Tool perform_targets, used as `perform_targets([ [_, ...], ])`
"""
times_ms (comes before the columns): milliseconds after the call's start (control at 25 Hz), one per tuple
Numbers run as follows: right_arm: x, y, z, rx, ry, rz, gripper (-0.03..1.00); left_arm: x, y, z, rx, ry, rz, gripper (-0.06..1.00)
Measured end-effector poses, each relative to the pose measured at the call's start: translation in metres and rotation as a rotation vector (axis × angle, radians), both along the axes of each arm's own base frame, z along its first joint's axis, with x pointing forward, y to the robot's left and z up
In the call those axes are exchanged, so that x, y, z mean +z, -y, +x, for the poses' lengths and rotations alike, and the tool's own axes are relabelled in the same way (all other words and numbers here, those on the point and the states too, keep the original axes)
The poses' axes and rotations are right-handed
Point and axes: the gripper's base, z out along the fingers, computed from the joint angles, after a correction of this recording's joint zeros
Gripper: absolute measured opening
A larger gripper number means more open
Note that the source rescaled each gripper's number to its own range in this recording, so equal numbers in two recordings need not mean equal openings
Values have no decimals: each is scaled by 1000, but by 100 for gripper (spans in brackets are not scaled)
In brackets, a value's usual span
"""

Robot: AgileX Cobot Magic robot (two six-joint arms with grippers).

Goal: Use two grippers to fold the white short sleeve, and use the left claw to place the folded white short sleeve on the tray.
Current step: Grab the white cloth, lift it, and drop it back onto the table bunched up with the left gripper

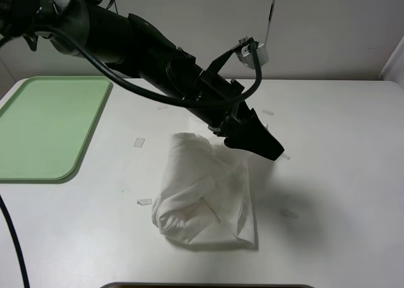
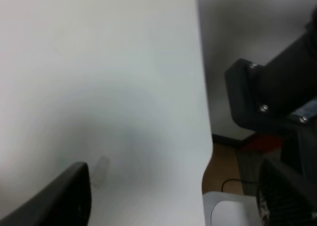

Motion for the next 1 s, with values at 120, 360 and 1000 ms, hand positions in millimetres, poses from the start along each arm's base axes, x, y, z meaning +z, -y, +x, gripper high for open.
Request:
perform_targets([
  [120, 0, 0, 0, 0, 0, 0, 100, 2, -1, 1, -8, 20, -5, 69],
  [360, 0, 0, 0, 0, 0, 0, 100, 19, -36, 31, 211, 158, 159, 70],
  [1000, 0, 0, 0, 0, 0, 0, 100, -7, -120, 33, 470, -155, 523, 70],
])
